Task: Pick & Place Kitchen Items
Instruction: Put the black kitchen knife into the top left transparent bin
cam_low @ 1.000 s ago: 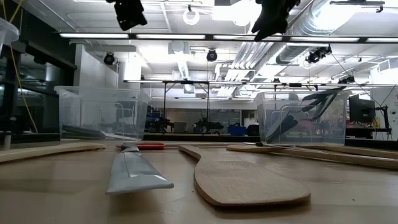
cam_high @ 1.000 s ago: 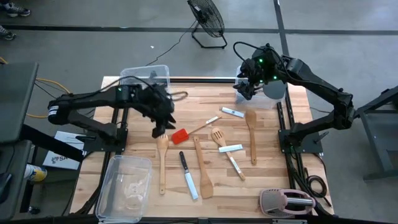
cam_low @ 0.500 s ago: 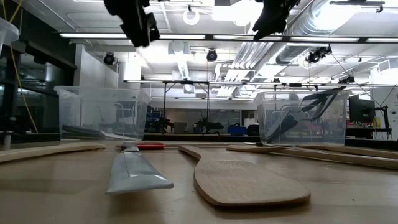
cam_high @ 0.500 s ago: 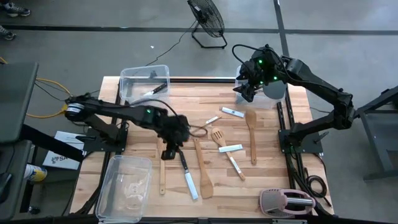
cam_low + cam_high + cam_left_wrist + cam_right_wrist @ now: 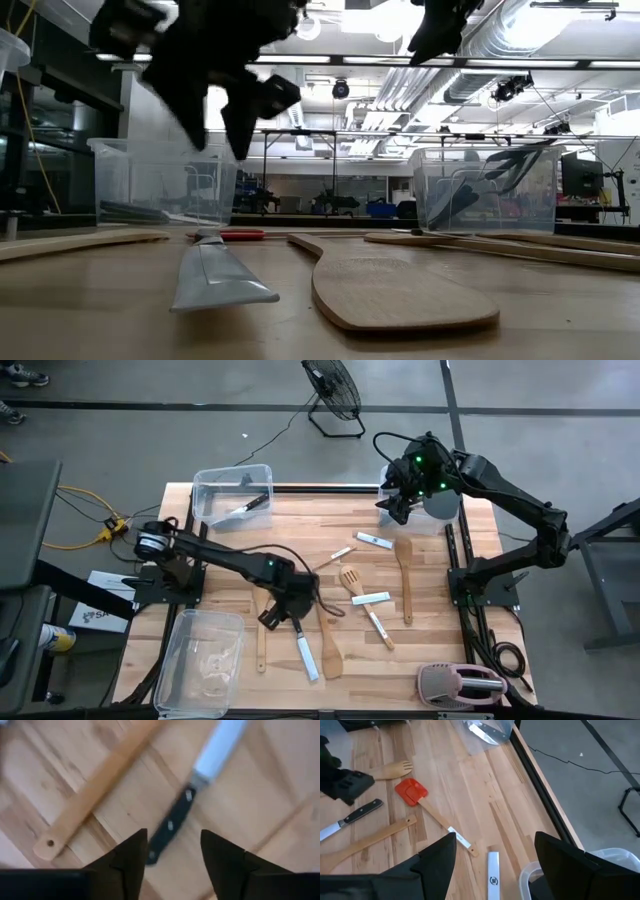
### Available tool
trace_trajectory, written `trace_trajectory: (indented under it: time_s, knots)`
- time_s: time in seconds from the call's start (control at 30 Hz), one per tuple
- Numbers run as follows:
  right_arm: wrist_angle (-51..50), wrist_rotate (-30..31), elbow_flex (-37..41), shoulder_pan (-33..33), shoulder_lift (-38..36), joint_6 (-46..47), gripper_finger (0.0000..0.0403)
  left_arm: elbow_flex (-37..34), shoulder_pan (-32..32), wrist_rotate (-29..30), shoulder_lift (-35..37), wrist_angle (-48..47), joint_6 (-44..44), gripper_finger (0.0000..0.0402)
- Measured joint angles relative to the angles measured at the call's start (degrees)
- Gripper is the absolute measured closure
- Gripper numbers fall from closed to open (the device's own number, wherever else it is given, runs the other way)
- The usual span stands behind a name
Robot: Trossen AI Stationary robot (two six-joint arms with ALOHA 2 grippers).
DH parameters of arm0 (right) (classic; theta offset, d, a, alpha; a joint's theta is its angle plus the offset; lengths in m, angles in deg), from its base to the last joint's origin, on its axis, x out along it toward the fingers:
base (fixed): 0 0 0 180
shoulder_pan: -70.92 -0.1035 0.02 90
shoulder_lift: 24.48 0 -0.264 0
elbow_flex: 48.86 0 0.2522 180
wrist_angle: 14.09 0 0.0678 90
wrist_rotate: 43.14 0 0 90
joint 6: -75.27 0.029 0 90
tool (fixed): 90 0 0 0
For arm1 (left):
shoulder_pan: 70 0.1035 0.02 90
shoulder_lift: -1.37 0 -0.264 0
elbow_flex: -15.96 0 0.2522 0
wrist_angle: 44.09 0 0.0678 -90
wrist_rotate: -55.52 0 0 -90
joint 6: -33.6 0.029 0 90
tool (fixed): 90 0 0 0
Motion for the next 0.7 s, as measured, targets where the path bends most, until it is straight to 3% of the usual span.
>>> trace_trajectory:
  time_s: [0.17, 0.3, 0.7]
  knots:
    - [-0.04, 0.14, 0.0, 0.0, 0.0, 0.64, 0.0141, -0.03, -2.13, 6.7, -2.52, 1.95, 13.63, 0.0177]
    - [-0.47, 0.14, 0.0, 0.0, 0.0, 0.97, 0.0141, -0.11, -3.96, 8.61, -4.38, 3.12, 22.3, 0.0173]
    - [-1.19, 0.14, 0.0, 0.0, 0.0, 1.19, 0.0141, -0.02, -5.99, 6.76, -8.69, 8.78, 23.24, 0.0192]
